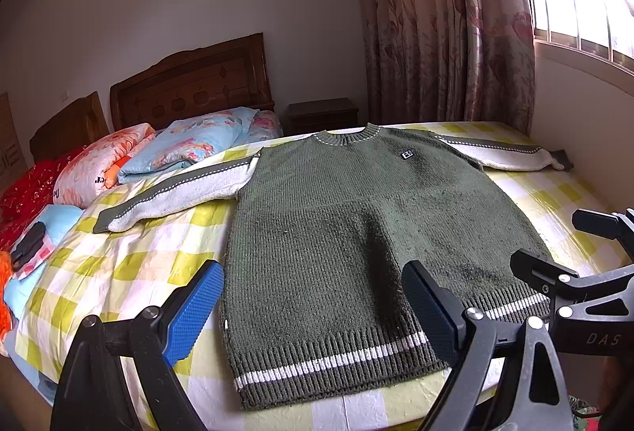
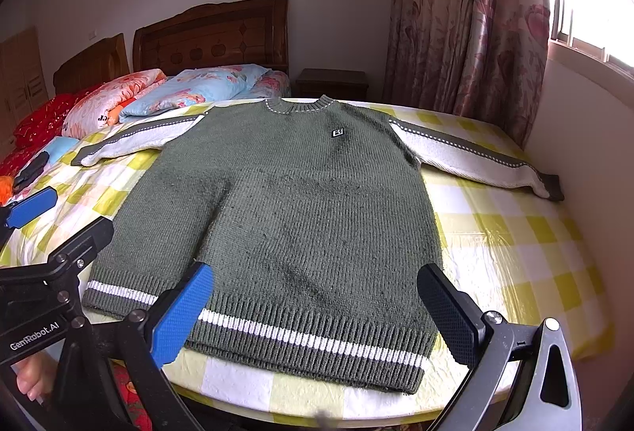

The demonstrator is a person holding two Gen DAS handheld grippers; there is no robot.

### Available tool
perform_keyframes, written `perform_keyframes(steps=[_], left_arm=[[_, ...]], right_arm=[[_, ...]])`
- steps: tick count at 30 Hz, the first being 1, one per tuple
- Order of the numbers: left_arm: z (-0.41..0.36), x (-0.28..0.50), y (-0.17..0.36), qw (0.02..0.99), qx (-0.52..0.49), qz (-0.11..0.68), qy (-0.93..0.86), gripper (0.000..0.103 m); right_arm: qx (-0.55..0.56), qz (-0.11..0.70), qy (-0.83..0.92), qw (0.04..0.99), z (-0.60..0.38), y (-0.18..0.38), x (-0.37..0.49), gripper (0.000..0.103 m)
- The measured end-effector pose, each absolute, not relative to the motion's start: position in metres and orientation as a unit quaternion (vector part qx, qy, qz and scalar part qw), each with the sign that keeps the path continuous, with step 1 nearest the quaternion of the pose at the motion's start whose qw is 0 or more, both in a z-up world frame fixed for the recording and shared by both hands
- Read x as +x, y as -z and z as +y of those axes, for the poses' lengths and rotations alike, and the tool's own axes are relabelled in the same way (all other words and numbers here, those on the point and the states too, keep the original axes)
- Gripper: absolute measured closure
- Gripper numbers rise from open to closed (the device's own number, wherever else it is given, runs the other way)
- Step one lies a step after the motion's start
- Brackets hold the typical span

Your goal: Fold small clothes

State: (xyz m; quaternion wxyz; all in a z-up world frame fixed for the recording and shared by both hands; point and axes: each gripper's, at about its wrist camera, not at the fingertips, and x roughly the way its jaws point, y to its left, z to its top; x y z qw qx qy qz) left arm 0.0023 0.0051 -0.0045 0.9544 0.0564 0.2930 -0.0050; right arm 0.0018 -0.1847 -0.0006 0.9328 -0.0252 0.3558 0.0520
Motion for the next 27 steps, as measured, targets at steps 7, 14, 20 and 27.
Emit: perform_keyframes(steps=[7,14,20,27], left_arm=[[0.0057,0.0024,0.0045,0.954,0.056,0.294,0.005,0.010],[0.0065,0.0023,0.0047,0.954,0.055,0.294,0.006,0.010],[0.0077,0.0021,0.0048,0.954,0.054,0.295,0.005,0.010],[0.0079,0.0031,0.0047,0.953,0.053,0.297,0.005,0.010]], right_arm=[[-0.022,0.357,-0.052,0.932,-0.1861,0.0012,0.0024,0.000],[-0.020,0.359,-0.052,0.932,-0.1868,0.0019,0.0027,0.000],[-0.018,0.360,-0.051,0.931,-0.1868,0.0025,0.0027,0.000],[-0.017,0.361,-0.051,0.931,-0.1872,0.0026,0.0031,0.000]])
